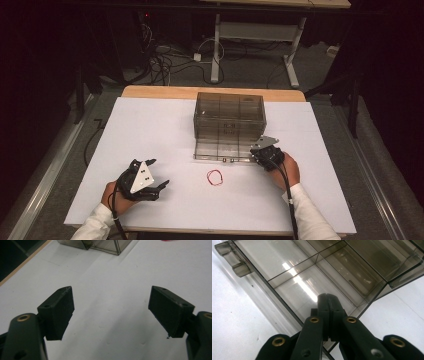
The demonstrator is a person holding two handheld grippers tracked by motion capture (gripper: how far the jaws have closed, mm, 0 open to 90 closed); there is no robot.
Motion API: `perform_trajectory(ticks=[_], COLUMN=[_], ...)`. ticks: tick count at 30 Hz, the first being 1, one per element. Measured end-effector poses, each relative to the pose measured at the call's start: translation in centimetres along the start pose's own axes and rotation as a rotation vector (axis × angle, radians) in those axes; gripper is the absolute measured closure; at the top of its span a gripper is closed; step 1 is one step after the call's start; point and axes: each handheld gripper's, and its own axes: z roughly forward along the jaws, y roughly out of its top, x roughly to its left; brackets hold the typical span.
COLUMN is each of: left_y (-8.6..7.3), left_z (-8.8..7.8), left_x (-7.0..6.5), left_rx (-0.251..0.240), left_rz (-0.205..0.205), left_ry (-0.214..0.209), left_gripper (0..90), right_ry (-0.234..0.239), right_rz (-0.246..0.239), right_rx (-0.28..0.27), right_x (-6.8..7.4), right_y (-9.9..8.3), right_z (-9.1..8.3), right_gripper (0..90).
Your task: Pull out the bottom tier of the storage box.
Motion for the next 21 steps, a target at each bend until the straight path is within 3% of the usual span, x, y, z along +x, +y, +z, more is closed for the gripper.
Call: perform_trajectory(ticks=[9, 16, 21], left_y=[0.1, 0.1, 0.1], left_z=[0.1, 0.1, 0.1], left_x=[-0.1, -0.1, -0.1], left_rx=[0.0, 0.006, 0.005], left_rz=[0.008, 0.015, 0.012], left_ry=[0.004, 0.004, 0.005], left_gripper=[19.9, 19.9, 19.9], right_ry=[-0.005, 0.025, 0.009], right_rz=[0.012, 0.05, 0.044], right_rx=[-0.025, -0.095, -0.139], right_x=[-0.4, -1.0, -1.1], right_y=[0.0, -0.1, 0.2], right_z=[-0.4, -1.2, -2.1], right_gripper=[90.0, 89.6, 86.6])
